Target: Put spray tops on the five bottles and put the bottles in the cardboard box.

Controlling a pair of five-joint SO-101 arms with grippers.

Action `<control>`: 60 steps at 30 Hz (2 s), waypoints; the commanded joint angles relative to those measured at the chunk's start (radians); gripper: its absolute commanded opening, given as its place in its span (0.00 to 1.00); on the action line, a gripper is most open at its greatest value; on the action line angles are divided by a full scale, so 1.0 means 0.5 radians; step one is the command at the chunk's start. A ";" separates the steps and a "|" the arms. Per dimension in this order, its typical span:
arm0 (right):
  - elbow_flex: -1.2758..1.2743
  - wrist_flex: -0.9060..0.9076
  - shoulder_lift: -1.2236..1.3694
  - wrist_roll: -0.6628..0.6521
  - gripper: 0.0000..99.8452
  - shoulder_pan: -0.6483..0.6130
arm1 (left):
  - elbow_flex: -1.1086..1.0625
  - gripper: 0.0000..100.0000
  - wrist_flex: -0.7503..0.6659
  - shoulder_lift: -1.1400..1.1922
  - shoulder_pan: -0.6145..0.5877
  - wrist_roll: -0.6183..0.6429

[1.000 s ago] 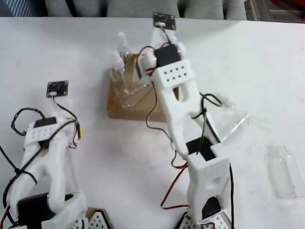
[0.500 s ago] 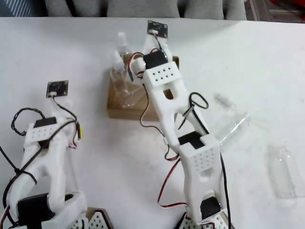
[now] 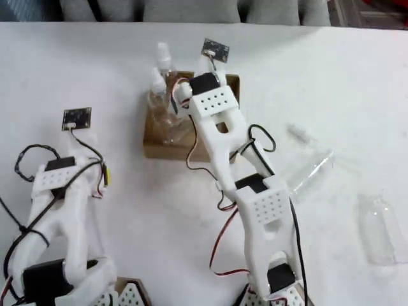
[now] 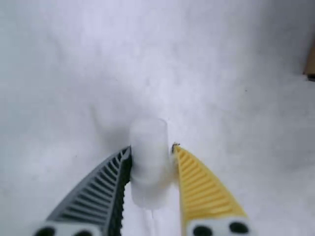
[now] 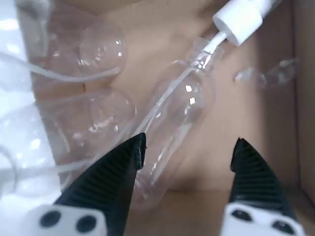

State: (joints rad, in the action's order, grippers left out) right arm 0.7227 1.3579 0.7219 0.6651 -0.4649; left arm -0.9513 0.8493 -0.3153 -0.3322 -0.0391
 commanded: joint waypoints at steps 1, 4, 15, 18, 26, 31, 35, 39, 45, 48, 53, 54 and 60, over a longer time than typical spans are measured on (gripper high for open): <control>0.028 -0.044 0.002 0.018 0.24 0.044 | 0.009 0.02 -0.040 -0.091 0.020 -0.025; 0.028 -0.044 0.014 0.021 0.24 0.044 | 0.009 0.02 -0.040 -0.091 0.020 -0.025; 0.028 -0.078 0.176 0.021 0.24 0.041 | 0.009 0.02 -0.040 -0.091 0.020 -0.025; 0.025 -0.078 0.183 0.021 0.24 0.041 | 0.009 0.02 -0.040 -0.091 0.020 -0.025; 0.006 -0.044 0.186 0.018 0.16 0.066 | 0.009 0.02 -0.040 -0.091 0.020 -0.025; 0.006 -0.035 0.186 0.003 0.02 0.173 | 0.009 0.02 -0.040 -0.091 0.020 -0.025; 0.009 0.038 0.167 0.003 0.02 0.241 | 0.009 0.02 -0.040 -0.091 0.020 -0.025; 0.031 0.103 0.155 0.000 0.02 0.265 | 0.009 0.02 -0.043 -0.091 0.020 -0.025; 0.028 0.204 0.011 -0.077 0.02 0.284 | 0.009 0.02 -0.043 -0.091 0.020 -0.025; 0.012 0.226 -0.084 -0.138 0.02 0.284 | 0.009 0.02 -0.043 -0.091 0.020 -0.025; 0.009 0.269 -0.189 -0.212 0.02 0.284 | 0.009 0.02 -0.043 -0.091 0.020 -0.025; 0.009 0.272 -0.213 -0.230 0.02 0.284 | 0.009 0.02 -0.043 -0.091 0.020 -0.025; 0.006 0.342 -0.336 -0.261 0.02 0.284 | 0.009 0.02 -0.043 -0.091 0.020 -0.025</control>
State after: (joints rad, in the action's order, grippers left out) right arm 0.7196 1.5052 0.6437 0.5547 -0.3406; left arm -0.9513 0.8493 -0.3153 -0.3322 -0.0391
